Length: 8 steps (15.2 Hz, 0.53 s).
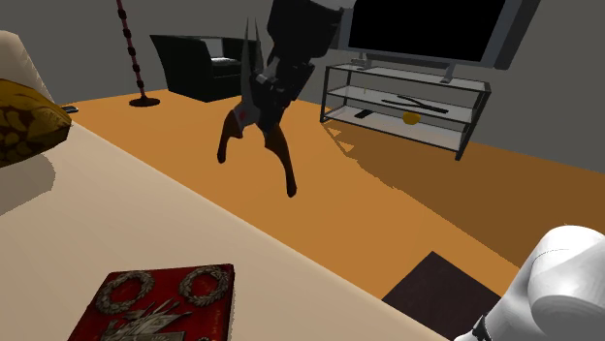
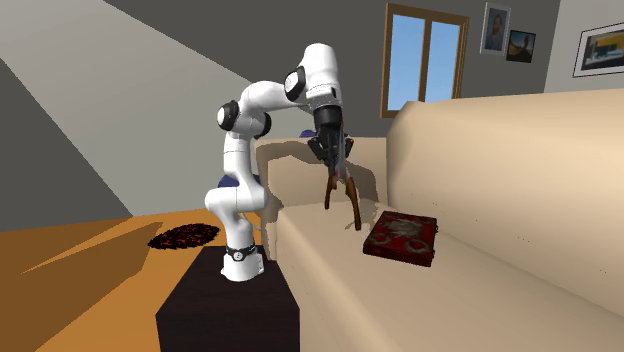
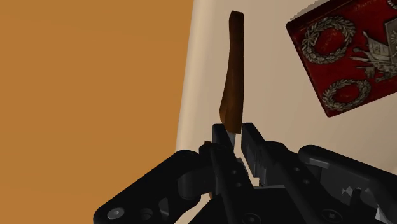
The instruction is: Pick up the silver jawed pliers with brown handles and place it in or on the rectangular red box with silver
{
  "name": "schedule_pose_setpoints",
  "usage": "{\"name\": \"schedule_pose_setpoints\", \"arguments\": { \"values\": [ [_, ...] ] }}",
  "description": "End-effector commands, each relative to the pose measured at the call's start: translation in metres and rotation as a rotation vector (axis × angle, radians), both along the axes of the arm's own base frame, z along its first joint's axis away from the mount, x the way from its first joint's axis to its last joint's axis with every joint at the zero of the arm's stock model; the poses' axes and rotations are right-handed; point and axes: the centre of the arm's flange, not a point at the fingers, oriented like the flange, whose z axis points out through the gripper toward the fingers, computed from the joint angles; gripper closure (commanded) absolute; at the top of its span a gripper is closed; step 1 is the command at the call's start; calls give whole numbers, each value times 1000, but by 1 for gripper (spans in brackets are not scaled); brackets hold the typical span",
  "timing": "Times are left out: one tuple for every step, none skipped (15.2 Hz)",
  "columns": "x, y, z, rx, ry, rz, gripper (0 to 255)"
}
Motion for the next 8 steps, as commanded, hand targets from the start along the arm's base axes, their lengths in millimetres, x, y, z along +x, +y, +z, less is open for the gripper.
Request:
{"name": "schedule_pose_setpoints", "arguments": {
  "values": [
    [1, 0, 11, 0, 0, 0, 255],
    [1, 0, 16, 0, 0, 0, 255],
    [-6, 11, 16, 0, 0, 0, 255],
    [-13, 23, 16, 0, 0, 0, 255],
    [-20, 34, 16, 0, 0, 0, 255],
    [-27, 45, 16, 0, 0, 0, 255],
    [-33, 57, 16, 0, 0, 0, 255],
    [-40, 68, 16, 0, 0, 0, 255]
  ]
}}
